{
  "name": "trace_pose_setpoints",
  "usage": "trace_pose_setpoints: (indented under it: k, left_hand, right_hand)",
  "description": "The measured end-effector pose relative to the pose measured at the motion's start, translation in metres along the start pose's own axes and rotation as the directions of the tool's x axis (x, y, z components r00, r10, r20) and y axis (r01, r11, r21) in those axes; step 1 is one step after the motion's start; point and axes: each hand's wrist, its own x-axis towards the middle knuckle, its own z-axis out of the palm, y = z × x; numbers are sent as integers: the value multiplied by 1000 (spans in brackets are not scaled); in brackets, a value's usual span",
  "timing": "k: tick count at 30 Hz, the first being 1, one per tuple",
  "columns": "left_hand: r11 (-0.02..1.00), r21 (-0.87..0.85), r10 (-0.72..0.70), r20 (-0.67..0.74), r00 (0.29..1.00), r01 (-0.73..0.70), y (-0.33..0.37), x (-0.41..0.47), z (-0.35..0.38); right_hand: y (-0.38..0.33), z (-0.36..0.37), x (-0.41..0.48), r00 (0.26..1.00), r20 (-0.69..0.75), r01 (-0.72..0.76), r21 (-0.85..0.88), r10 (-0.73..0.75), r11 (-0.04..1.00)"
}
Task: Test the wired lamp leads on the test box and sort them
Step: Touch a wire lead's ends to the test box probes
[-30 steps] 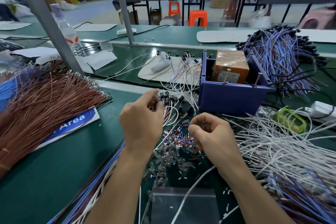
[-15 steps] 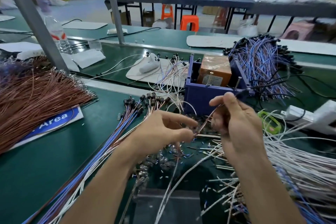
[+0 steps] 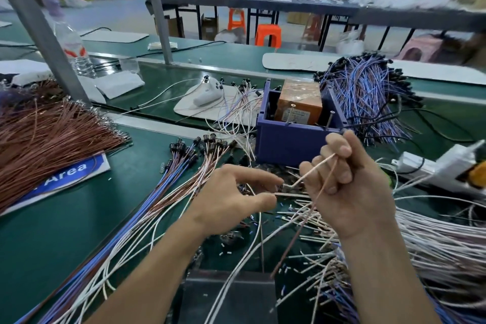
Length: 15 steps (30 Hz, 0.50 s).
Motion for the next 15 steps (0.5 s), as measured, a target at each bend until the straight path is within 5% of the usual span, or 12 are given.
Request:
trace_pose_setpoints:
  k: [2, 7, 12, 15]
  left_hand:
    - [1000, 16, -14, -19, 1000, 15, 0, -1, 1]
    - [855, 505, -31, -175, 984, 117, -6, -1, 9]
    - [783, 508, -159, -394, 905, 359, -11, 4, 15]
    - [617, 665, -158, -420, 893, 422, -11, 5, 20]
  right_hand:
    - [-4, -4, -1, 999, 30, 42, 38, -43, 998]
    - [-8, -12, -1, 993, 72, 72, 214, -89, 974]
    - [-18, -19, -3, 990, 31, 124, 309, -140, 943]
    - [-20, -23, -3, 986, -36, 164, 290, -161, 943]
